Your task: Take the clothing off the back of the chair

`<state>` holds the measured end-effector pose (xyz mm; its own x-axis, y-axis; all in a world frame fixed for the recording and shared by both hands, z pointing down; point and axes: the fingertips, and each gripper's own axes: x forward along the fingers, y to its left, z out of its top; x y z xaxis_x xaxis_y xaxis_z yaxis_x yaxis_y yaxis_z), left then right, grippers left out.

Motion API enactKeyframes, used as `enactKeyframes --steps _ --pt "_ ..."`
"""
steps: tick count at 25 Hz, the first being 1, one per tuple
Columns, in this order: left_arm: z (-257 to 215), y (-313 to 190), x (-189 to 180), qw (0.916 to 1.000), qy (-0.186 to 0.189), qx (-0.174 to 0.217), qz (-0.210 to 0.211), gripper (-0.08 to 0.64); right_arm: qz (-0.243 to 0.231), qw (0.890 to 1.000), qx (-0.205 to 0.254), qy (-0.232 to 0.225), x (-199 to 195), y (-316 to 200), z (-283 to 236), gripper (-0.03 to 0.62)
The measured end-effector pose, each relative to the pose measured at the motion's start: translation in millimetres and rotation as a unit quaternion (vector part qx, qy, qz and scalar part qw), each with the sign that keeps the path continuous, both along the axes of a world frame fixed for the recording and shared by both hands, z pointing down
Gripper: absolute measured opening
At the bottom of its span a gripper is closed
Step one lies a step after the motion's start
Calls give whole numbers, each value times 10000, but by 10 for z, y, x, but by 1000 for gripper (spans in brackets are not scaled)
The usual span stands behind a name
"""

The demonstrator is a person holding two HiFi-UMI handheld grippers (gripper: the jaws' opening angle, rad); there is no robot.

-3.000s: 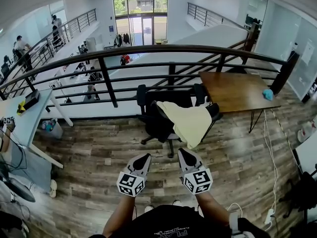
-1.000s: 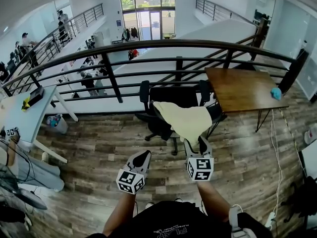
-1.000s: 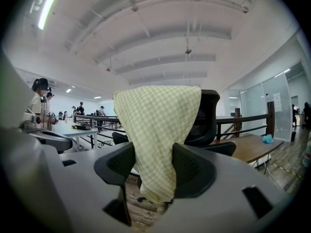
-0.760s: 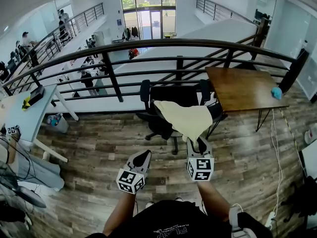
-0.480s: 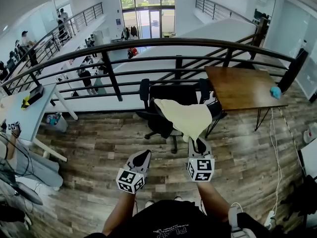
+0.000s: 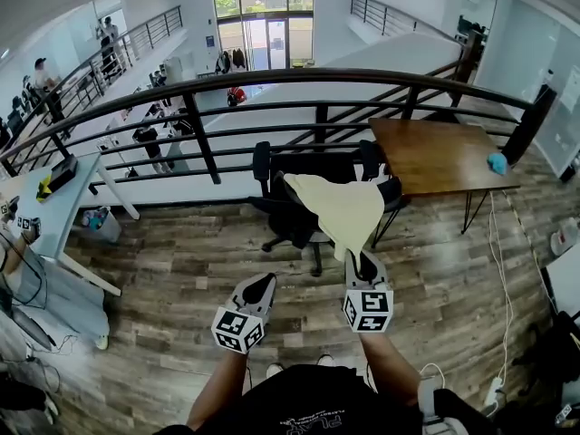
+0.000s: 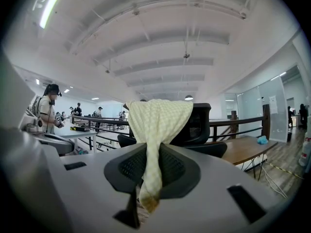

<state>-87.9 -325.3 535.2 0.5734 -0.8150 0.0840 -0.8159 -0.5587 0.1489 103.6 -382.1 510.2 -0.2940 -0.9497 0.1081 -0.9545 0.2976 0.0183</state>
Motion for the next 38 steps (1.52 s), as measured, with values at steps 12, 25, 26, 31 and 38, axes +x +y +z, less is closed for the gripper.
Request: enactKeyframes --steps 12,25,26,31,38 --pt "160 395 -293 9996 84 -182 195 14 280 9996 -48 -12 -162 463 70 63" --pt "309 726 -420 9978 224 -304 547 14 591 9981 -174 56 -264 1027 236 63" --pt "309 751 -414 9979 213 -305 532 14 563 9982 -184 46 -269 1057 250 63" --pt "193 824 -324 9988 129 -208 431 14 359 9992 -182 12 -290 1182 234 63" --pt "219 1069 -178 9991 70 -270 318 14 105 9999 -75 -3 -149 1408 185 63"
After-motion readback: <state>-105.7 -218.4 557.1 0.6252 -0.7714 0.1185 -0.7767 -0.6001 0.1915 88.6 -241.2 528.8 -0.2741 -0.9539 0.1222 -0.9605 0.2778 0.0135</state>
